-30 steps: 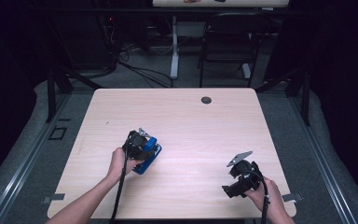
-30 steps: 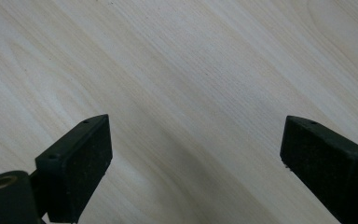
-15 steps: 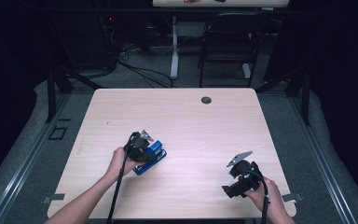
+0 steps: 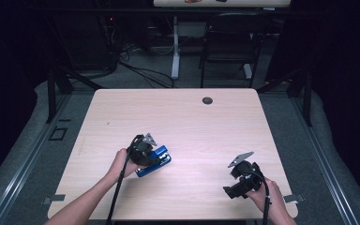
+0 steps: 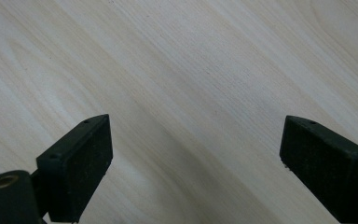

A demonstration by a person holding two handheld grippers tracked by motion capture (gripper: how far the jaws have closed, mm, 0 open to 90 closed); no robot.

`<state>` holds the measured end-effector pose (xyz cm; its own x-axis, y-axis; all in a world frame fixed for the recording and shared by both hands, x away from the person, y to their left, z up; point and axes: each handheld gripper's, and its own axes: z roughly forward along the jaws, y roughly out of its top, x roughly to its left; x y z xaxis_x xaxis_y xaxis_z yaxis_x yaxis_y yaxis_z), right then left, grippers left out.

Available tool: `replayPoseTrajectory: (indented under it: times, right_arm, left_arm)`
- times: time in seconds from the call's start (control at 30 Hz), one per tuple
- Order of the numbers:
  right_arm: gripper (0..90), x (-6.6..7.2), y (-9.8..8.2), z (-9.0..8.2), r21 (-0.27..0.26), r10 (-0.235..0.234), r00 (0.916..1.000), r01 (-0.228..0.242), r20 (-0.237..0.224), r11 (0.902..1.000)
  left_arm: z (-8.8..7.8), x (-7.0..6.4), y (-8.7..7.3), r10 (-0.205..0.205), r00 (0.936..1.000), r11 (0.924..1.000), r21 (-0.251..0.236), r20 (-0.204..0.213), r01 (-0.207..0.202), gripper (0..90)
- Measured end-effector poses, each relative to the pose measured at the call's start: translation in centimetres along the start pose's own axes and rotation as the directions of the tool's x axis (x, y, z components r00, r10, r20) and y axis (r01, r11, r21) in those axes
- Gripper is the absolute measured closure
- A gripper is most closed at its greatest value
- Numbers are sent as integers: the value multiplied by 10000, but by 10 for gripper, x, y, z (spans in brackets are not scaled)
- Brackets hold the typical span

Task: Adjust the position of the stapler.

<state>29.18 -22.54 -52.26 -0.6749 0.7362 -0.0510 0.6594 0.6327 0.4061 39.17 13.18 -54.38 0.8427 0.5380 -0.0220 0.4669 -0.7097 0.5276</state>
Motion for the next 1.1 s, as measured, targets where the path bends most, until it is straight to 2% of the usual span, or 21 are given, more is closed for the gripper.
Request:
replayPoseTrajectory:
  times: [0.23,0.37,0.4,0.47,0.53,0.57,0.63,0.7,0.73,0.87,0.9,1.03,1.1]
  right_arm:
    - [92,0,0,1,-54,59,10000,-59,-19,10000]
    - [92,0,0,2,-83,109,9999,-110,-61,9999]
    - [92,0,0,2,-80,110,9999,-111,-60,9999]
    - [92,0,0,2,-86,114,9999,-114,-57,9999]
    - [92,0,0,2,-92,108,9999,-109,-59,9999]
    - [92,2,-1,4,-388,354,9993,-358,-115,9986]
    - [92,0,0,2,-28,44,9999,-44,-106,10000]
    - [92,0,0,2,-92,109,9999,-110,-117,9999]
    - [92,-1,1,1,152,-125,9998,127,-125,9998]
    - [92,1,-1,3,-226,234,9996,-236,-127,9995]
    - [92,0,0,2,-42,78,9999,-78,-85,10000]
    - [92,0,0,2,-17,46,10000,-46,-52,10000]
    - [92,1,0,2,-72,89,9999,-90,-114,9999]
  left_arm:
    - [0,-2,0,188,9997,9998,-4,175,-188,661]
    - [1,-4,0,432,9986,9991,19,299,-432,662]
    - [1,-5,1,514,9977,9987,-3,449,-515,661]
    - [1,-8,1,578,9974,9983,-19,439,-578,662]
    - [2,-10,1,744,9952,9972,-57,642,-742,661]
    - [2,-12,2,821,9949,9966,-18,587,-821,661]
    - [2,-13,2,915,9927,9958,-53,791,-914,661]
    - [3,-15,3,1059,9916,9944,-42,742,-1059,661]
    - [3,-16,3,1134,9895,9935,-80,897,-1131,661]
    - [3,-17,3,1348,9860,9909,-102,978,-1344,661]
    - [3,-18,3,1373,9856,9905,-83,985,-1372,661]
    - [4,-19,4,1463,9835,9892,-82,1062,-1463,661]
    - [5,-21,4,1579,9800,9874,-138,1215,-1574,662]
